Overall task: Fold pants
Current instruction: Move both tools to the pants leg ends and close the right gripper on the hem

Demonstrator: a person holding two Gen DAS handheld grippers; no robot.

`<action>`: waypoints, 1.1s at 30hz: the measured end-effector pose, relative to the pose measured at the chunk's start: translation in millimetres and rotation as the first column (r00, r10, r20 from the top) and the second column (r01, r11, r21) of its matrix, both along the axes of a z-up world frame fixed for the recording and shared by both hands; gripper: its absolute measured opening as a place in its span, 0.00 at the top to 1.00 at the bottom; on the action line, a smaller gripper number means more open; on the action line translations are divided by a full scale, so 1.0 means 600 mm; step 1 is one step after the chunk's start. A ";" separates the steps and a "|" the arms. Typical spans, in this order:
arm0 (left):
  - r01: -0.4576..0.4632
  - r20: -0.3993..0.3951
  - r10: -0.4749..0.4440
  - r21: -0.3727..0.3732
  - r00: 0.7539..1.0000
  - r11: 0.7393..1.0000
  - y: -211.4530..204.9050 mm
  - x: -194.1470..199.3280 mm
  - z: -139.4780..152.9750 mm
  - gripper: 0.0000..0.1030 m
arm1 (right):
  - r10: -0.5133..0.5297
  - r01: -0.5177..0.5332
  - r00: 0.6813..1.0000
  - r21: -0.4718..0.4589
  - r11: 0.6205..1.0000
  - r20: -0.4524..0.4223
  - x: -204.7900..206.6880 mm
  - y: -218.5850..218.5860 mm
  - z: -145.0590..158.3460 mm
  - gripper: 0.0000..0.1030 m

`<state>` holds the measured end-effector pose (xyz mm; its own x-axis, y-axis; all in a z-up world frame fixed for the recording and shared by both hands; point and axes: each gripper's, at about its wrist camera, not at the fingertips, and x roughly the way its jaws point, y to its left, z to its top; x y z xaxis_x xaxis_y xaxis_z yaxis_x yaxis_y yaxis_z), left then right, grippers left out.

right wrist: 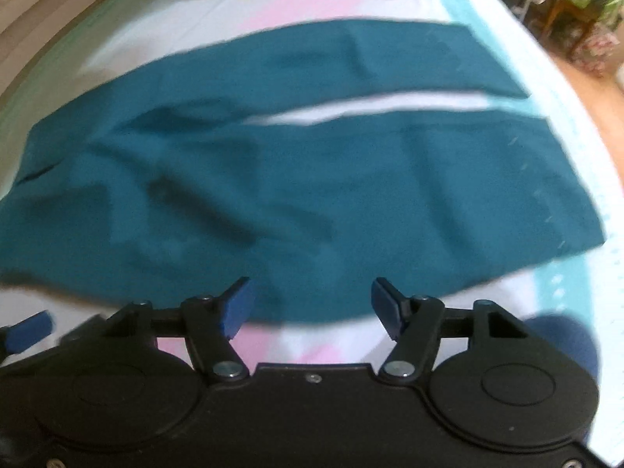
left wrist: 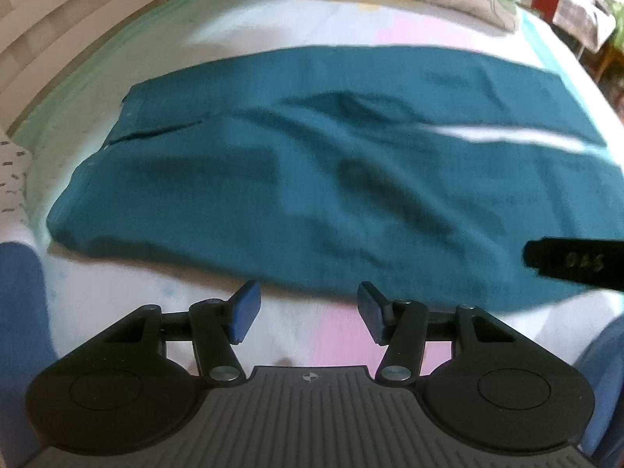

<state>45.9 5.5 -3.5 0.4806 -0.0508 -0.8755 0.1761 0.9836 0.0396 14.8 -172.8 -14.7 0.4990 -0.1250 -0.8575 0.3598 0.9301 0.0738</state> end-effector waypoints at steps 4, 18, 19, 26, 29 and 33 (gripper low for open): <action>0.015 0.002 -0.015 -0.001 1.000 1.000 -0.004 0.049 0.011 0.48 | -0.023 0.016 0.994 0.058 0.998 0.111 0.031 -0.052 0.017 0.34; 0.031 0.017 -0.031 0.041 0.999 0.999 -0.039 0.304 0.003 0.48 | -0.123 0.124 0.992 0.063 0.990 -0.021 0.358 -0.250 -0.001 0.41; 0.031 0.024 -0.032 0.058 0.999 0.998 -0.043 0.325 -0.004 0.48 | -0.133 0.134 0.991 0.067 0.989 -0.025 0.378 -0.259 -0.005 0.41; 0.004 -0.025 -0.002 0.077 1.000 0.997 -0.050 0.411 -0.070 0.49 | -0.218 0.220 0.975 0.066 0.973 -0.032 0.519 -0.315 -0.031 0.41; 0.019 -0.057 -0.013 0.110 0.998 0.994 -0.053 0.420 -0.106 0.50 | -0.256 0.257 0.966 0.063 0.964 -0.021 0.568 -0.329 -0.039 0.41; 0.023 -0.063 -0.016 0.110 0.998 0.994 -0.052 0.415 -0.132 0.49 | -0.323 0.325 0.946 0.096 0.941 -0.031 0.620 -0.349 -0.060 0.41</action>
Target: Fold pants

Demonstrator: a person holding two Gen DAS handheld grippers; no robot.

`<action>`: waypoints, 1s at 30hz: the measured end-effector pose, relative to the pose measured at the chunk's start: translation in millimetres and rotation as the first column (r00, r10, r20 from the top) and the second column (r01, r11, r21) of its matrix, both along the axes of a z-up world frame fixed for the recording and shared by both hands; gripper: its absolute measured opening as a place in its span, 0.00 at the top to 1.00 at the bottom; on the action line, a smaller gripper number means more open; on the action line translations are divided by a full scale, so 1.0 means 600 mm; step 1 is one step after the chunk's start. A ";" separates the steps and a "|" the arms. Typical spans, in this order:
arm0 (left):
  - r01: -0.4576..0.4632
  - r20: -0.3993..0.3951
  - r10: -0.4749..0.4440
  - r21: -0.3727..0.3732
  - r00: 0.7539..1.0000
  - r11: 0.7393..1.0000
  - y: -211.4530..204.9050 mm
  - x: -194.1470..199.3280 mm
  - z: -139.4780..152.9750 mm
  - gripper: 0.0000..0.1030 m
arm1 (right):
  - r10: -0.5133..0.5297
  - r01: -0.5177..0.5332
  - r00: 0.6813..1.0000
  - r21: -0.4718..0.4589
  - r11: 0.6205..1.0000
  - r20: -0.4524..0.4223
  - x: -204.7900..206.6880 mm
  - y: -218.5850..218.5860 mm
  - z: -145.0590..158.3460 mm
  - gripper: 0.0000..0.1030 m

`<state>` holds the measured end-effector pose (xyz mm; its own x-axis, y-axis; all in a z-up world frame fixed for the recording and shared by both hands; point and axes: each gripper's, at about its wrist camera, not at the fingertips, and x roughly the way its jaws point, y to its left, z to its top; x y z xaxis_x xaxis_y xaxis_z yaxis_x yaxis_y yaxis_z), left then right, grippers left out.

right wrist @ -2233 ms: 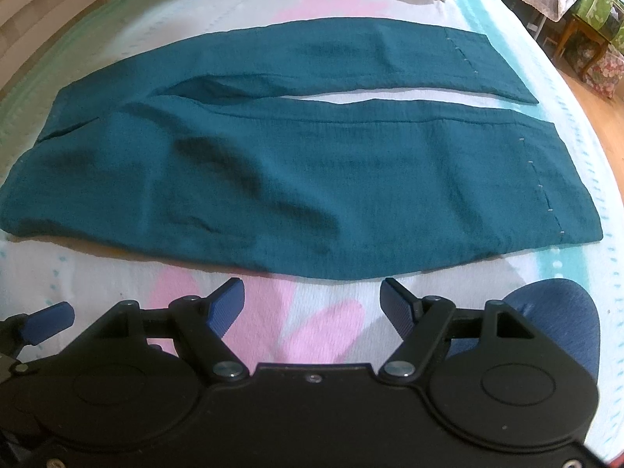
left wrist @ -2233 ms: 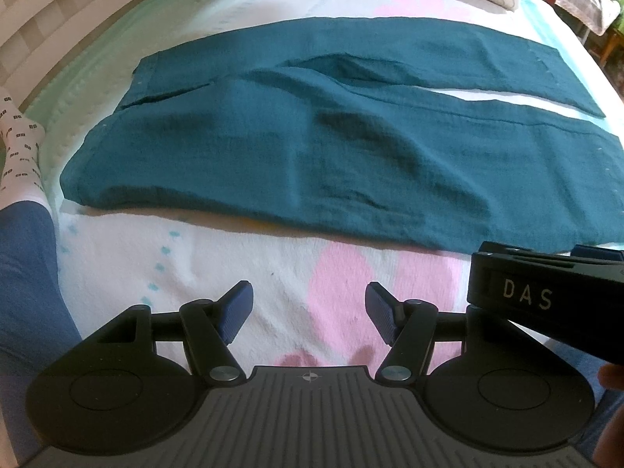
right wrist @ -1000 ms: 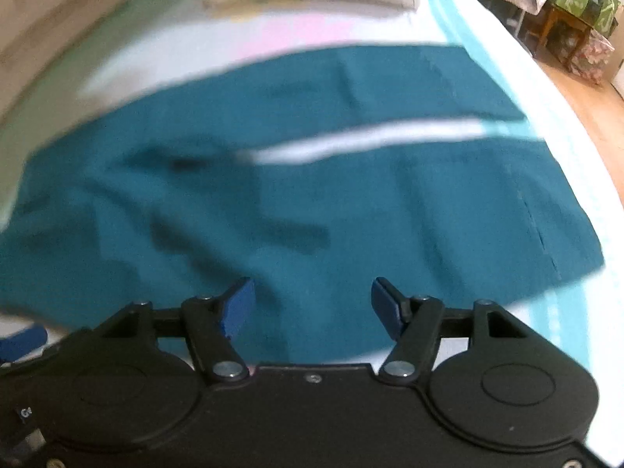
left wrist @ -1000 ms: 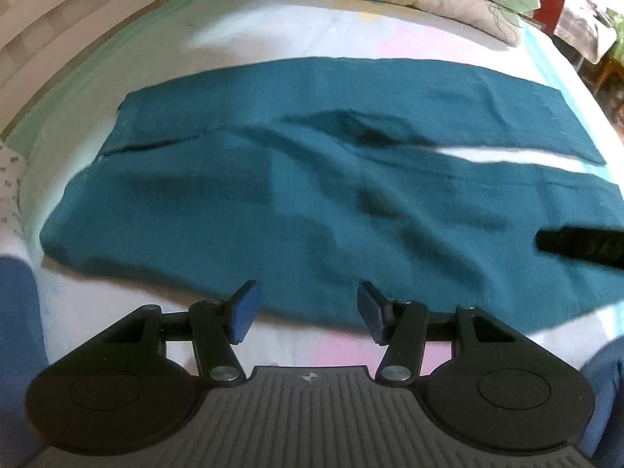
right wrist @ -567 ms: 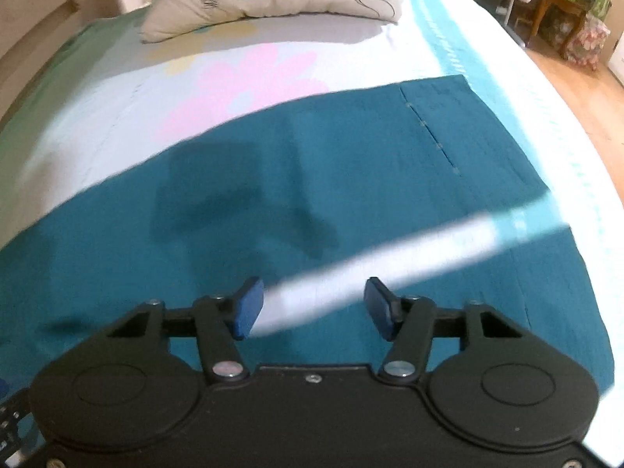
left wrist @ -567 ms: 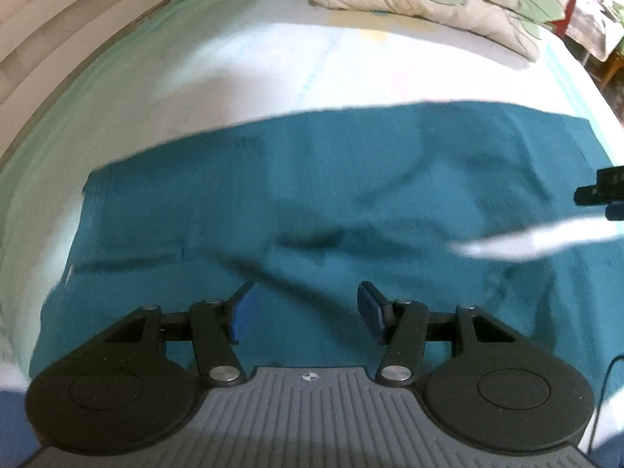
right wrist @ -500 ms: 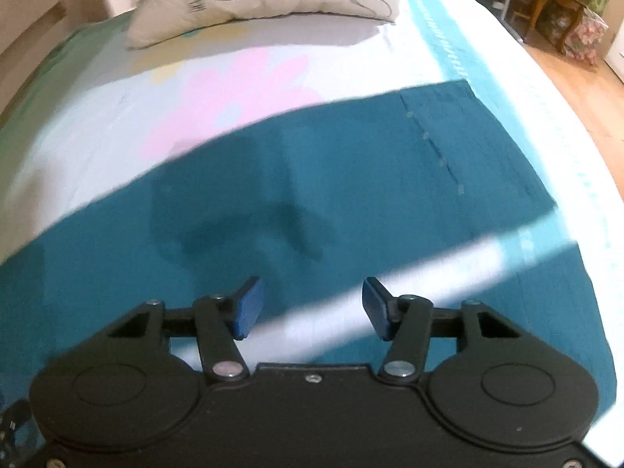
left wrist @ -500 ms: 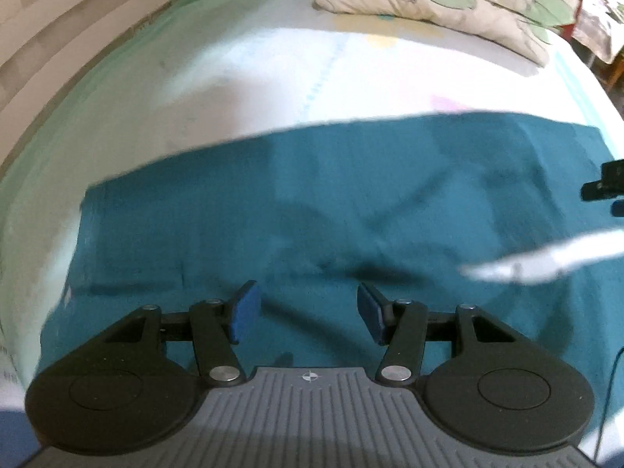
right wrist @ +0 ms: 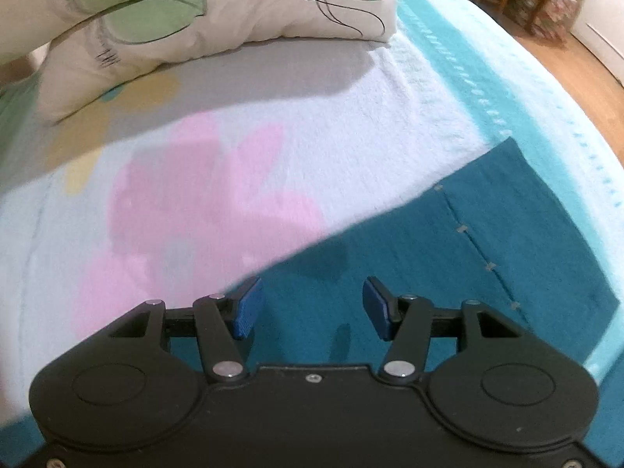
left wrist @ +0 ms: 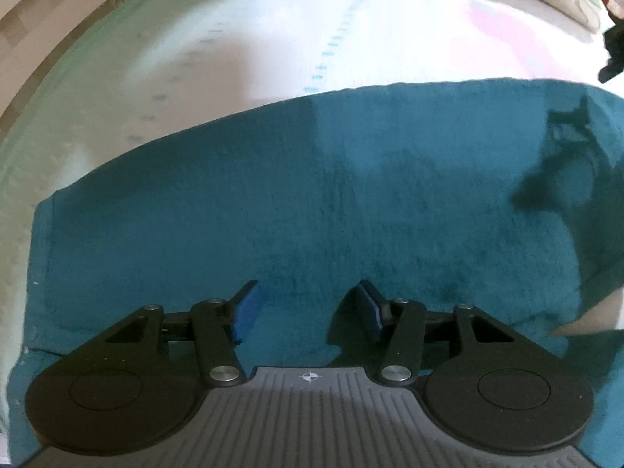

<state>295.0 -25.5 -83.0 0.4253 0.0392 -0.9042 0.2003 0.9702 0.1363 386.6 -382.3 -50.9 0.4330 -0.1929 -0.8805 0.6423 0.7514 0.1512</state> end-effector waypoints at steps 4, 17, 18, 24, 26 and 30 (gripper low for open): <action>0.016 0.018 -0.016 0.009 1.000 1.000 -0.001 -0.012 0.000 0.49 | -0.050 0.050 0.999 0.030 0.998 -0.018 0.030 -0.012 -0.021 0.41; -0.008 -0.009 0.007 -0.098 1.000 0.995 -0.004 0.018 0.045 0.50 | 0.048 -0.046 0.999 0.078 0.996 -0.014 -0.069 -0.022 -0.012 0.90; -0.010 0.000 0.010 -0.116 1.000 0.993 -0.005 0.022 0.056 0.50 | 0.057 -0.056 0.998 0.083 0.995 0.000 -0.090 -0.021 -0.009 0.90; -0.017 0.018 0.021 -0.193 1.000 0.981 -0.021 0.060 0.098 0.50 | 0.103 -0.106 0.994 0.113 0.988 0.028 -0.168 -0.017 -0.012 0.90; -0.031 0.006 0.033 -0.207 0.999 0.978 -0.028 0.067 0.102 0.50 | 0.109 -0.112 0.994 0.116 0.987 0.030 -0.177 -0.014 -0.014 0.90; -0.060 -0.024 0.056 -0.236 0.998 0.970 -0.036 0.078 0.095 0.50 | 0.107 -0.111 0.994 0.145 0.983 0.037 -0.179 -0.022 -0.023 0.90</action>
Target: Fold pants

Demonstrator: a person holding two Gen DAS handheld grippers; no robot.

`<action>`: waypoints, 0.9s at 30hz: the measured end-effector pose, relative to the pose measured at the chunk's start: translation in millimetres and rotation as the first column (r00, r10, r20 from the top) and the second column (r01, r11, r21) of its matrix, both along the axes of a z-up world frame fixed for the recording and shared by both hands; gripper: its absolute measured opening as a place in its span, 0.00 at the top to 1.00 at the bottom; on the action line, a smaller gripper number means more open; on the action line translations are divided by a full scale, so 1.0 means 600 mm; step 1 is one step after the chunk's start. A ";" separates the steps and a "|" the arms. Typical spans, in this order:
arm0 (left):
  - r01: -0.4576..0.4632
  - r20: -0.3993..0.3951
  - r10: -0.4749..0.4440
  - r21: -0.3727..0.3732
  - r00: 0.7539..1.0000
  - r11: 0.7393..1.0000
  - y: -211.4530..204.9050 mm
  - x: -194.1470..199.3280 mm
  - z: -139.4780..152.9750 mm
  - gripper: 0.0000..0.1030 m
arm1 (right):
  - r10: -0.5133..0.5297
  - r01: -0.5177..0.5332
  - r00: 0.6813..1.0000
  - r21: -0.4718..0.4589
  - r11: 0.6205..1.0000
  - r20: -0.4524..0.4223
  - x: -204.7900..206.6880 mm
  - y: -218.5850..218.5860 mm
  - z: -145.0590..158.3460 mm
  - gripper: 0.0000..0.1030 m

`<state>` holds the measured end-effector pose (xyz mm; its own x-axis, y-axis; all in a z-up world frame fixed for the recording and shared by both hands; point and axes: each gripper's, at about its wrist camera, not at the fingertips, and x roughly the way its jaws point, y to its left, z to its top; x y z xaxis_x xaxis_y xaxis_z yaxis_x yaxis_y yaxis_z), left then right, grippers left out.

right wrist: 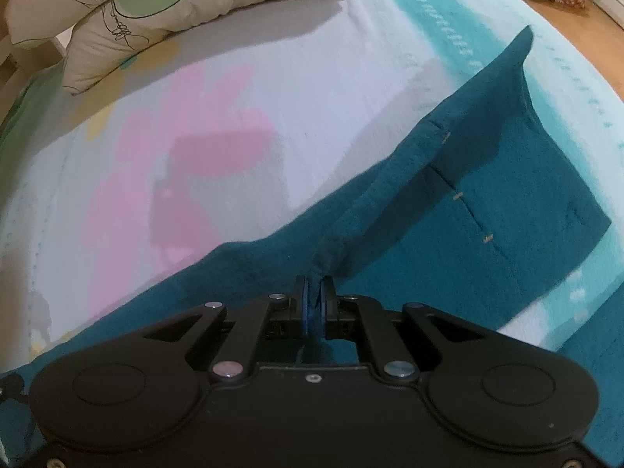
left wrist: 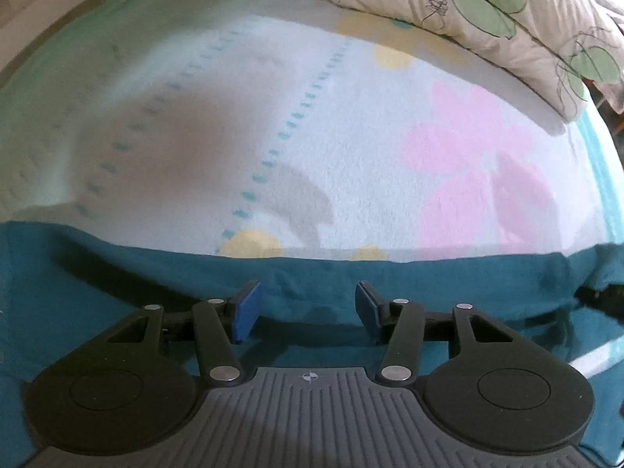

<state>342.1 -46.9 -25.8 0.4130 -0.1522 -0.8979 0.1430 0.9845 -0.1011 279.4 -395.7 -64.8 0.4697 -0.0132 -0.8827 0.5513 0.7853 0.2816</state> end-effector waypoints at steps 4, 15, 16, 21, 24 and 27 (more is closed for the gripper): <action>-0.036 -0.011 0.036 -0.013 0.999 0.999 0.007 -0.001 -0.011 0.50 | 0.002 -0.002 1.000 0.013 1.000 0.007 0.006 -0.002 -0.002 0.90; -0.111 -0.043 0.109 -0.062 0.993 0.992 0.025 0.013 -0.032 0.50 | 0.006 -0.006 1.000 0.036 0.999 0.009 -0.005 -0.007 -0.013 0.90; -0.116 -0.041 0.114 -0.061 0.993 0.991 0.024 0.015 -0.034 0.50 | 0.006 -0.007 1.000 0.039 0.999 0.009 -0.006 -0.008 -0.013 0.90; -0.149 -0.044 0.145 -0.096 0.988 0.984 0.021 0.024 -0.040 0.50 | 0.008 -0.009 1.000 0.047 0.999 0.014 -0.008 -0.012 -0.014 0.90; -0.173 -0.071 0.166 -0.111 0.984 0.979 0.020 0.035 -0.052 0.50 | 0.008 -0.009 1.000 0.048 0.999 0.013 -0.008 -0.013 -0.016 0.90; -0.206 -0.109 0.193 -0.117 0.975 0.972 0.022 0.041 -0.067 0.50 | 0.007 -0.008 1.000 0.050 0.999 0.011 -0.009 -0.013 -0.018 0.90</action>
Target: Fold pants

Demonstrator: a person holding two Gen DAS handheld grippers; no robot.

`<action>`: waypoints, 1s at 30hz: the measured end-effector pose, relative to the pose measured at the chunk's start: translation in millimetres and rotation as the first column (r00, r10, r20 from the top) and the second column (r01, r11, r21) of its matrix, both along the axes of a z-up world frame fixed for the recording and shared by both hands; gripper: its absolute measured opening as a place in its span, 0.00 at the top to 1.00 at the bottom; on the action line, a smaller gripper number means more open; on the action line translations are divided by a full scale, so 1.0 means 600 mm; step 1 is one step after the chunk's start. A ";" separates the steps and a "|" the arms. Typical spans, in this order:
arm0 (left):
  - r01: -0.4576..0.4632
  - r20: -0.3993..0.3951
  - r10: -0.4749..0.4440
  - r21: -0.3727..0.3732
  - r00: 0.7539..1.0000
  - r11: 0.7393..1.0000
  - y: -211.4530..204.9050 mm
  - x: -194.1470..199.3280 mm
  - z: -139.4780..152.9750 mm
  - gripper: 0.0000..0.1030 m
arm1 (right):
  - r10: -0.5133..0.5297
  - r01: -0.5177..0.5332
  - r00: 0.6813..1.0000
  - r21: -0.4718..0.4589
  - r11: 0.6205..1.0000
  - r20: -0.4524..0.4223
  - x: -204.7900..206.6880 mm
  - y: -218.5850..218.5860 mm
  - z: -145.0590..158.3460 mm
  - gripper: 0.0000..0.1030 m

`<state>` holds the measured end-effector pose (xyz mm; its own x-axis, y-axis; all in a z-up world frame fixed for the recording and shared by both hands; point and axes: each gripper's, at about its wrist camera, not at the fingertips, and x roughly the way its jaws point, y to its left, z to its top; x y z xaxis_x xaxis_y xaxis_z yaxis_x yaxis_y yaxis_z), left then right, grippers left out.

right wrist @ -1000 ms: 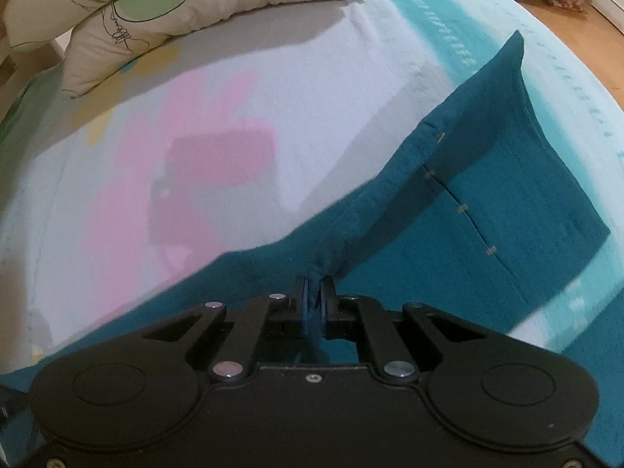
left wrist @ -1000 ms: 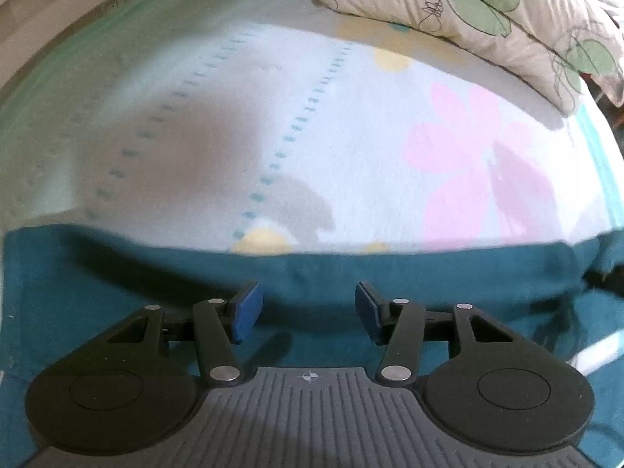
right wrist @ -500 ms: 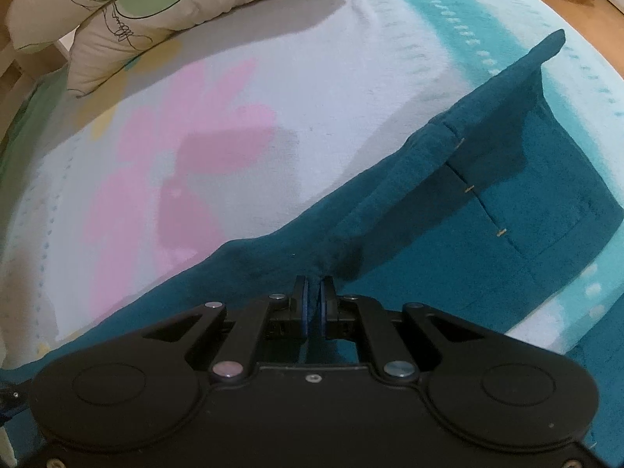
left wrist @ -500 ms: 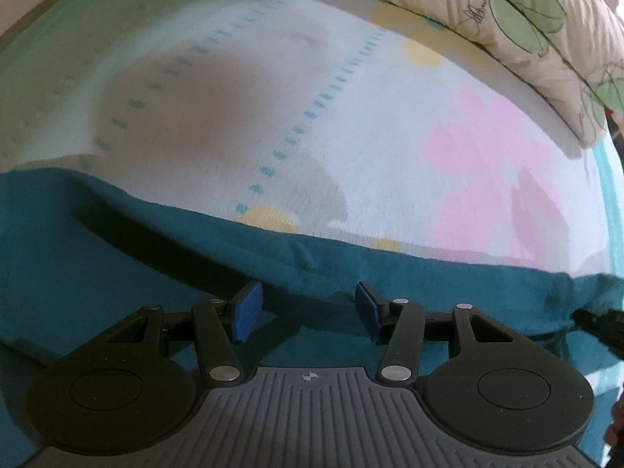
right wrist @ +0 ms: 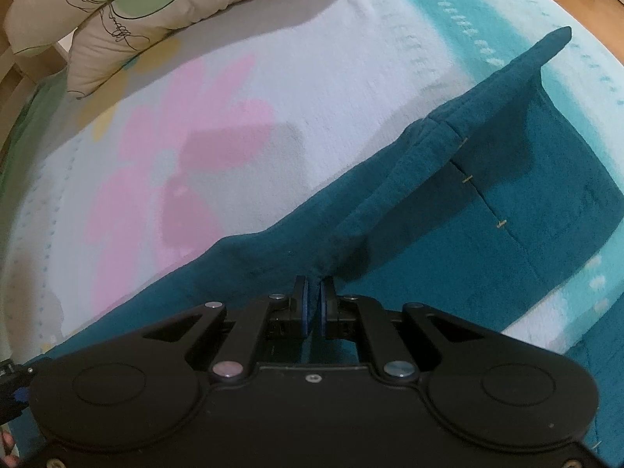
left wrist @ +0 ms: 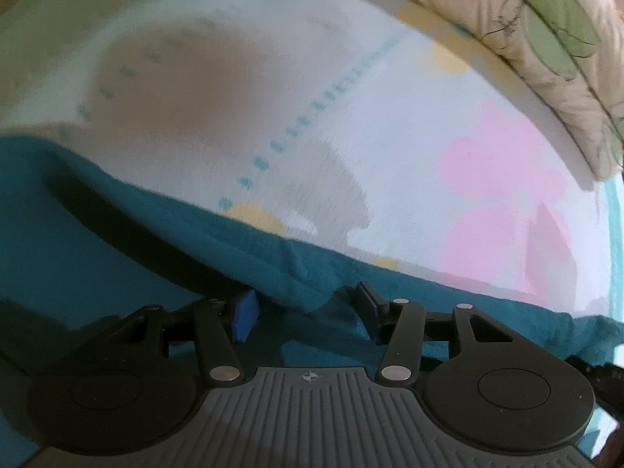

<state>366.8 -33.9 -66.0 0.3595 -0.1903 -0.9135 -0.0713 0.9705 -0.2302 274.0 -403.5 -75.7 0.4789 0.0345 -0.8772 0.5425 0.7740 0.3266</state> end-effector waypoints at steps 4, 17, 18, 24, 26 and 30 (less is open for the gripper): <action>-0.041 -0.003 0.041 -0.022 0.999 0.999 0.003 0.013 -0.005 0.75 | 0.003 -0.003 1.000 -0.002 1.000 -0.004 -0.002 0.002 -0.002 0.90; 0.092 0.290 -0.124 0.120 0.949 0.988 0.007 -0.158 0.187 0.95 | 0.002 0.000 0.986 -0.014 1.000 0.169 -0.149 0.018 0.149 0.90; 0.102 0.299 -0.134 0.119 0.945 0.988 0.014 -0.180 0.195 0.95 | 0.004 -0.003 0.985 -0.008 1.000 0.174 -0.174 0.021 0.159 0.90; 0.165 0.289 -0.213 0.182 0.933 0.969 0.048 -0.324 0.189 0.95 | 0.049 -0.052 0.994 0.026 0.998 0.098 -0.303 0.057 0.150 0.90; 0.169 0.262 -0.221 0.207 0.939 0.964 0.057 -0.358 0.167 0.95 | 0.072 -0.074 0.997 0.038 0.997 0.041 -0.334 0.078 0.122 0.90; 0.161 0.171 -0.205 0.240 0.964 0.957 0.072 -0.405 0.107 0.95 | 0.102 -0.098 0.993 0.069 0.993 -0.065 -0.367 0.117 0.057 0.89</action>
